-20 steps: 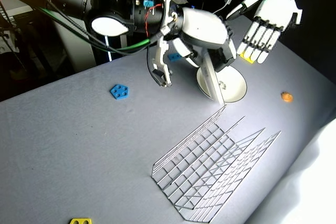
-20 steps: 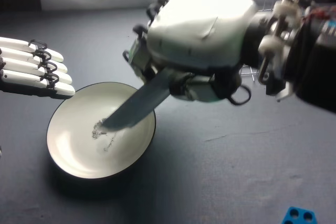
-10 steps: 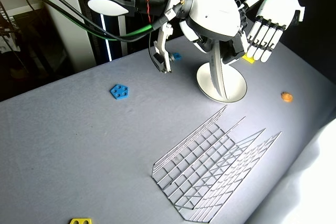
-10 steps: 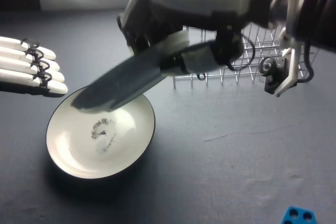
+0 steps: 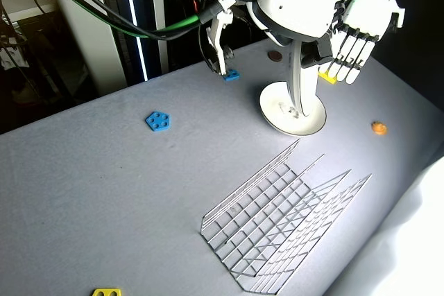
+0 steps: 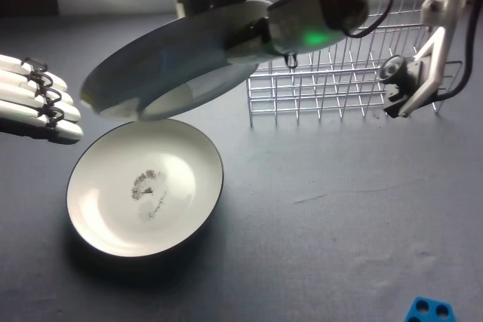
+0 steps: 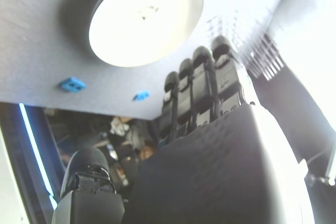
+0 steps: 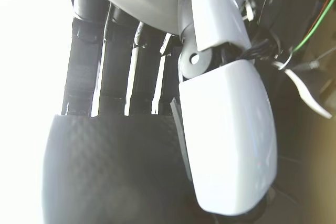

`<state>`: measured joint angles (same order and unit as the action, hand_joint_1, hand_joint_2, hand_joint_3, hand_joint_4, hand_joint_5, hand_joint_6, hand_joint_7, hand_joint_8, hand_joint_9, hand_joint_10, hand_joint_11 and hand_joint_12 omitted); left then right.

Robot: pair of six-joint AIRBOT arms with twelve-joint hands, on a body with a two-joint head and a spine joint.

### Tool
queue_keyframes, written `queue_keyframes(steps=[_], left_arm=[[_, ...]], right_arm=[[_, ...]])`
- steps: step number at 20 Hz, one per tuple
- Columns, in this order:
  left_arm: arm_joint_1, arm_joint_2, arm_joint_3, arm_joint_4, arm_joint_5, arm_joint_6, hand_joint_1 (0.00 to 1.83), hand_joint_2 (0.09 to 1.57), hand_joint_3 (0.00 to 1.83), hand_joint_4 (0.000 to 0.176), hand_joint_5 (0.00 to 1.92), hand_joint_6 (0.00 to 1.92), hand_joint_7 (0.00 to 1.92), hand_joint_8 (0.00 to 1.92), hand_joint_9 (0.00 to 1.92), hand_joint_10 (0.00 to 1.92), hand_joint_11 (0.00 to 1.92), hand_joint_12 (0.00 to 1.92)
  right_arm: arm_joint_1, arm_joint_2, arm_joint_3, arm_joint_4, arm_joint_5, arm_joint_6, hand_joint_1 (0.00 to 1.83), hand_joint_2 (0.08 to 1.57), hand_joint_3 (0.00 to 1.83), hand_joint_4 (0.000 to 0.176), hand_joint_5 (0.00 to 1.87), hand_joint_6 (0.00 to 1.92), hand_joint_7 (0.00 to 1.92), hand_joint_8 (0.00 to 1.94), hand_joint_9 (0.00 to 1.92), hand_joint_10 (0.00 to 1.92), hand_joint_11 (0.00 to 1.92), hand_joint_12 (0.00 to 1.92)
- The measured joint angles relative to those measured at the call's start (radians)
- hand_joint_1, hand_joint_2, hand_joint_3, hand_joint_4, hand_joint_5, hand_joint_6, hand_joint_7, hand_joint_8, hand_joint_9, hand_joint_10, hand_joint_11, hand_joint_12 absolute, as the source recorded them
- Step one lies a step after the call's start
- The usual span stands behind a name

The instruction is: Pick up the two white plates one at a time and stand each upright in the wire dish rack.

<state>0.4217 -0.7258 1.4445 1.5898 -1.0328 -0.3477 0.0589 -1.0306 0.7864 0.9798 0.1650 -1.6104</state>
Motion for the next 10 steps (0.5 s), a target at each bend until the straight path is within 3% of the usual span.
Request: queue_keyframes(steps=[3,4,6,10], left_arm=[[0.0,-0.002,0.016,0.004,-0.003,-0.002,0.0,1.1,0.0,0.0,0.29,0.0,0.27,0.01,0.24,0.0,0.0,0.47],[0.0,-0.005,0.024,0.003,-0.004,-0.002,0.0,1.1,0.0,0.0,0.32,0.0,0.3,0.0,0.27,0.0,0.01,0.5],[-0.006,-0.018,0.038,0.006,-0.003,-0.003,0.0,1.11,0.0,0.0,0.29,0.0,0.28,0.0,0.26,0.0,0.0,0.52],[-0.006,-0.031,0.06,0.005,-0.005,-0.007,0.0,1.1,0.0,0.0,0.33,0.01,0.31,0.0,0.28,0.0,0.0,0.55]], right_arm=[[0.0,0.021,0.014,0.023,-0.048,-0.002,1.38,1.09,0.0,0.0,0.93,0.97,1.04,0.86,1.03,1.05,0.83,1.16],[0.0,0.026,0.019,0.023,-0.056,-0.001,1.37,1.12,0.0,0.0,0.85,1.1,0.98,0.95,0.95,1.16,0.75,1.19],[0.007,0.038,0.031,0.044,-0.072,0.001,1.38,1.09,0.0,0.0,0.93,0.96,1.04,0.87,1.02,1.06,0.83,1.15],[0.026,0.074,0.048,0.075,-0.065,0.01,1.38,1.1,0.0,0.0,0.91,1.02,1.01,0.9,1.01,1.07,0.83,1.12]])
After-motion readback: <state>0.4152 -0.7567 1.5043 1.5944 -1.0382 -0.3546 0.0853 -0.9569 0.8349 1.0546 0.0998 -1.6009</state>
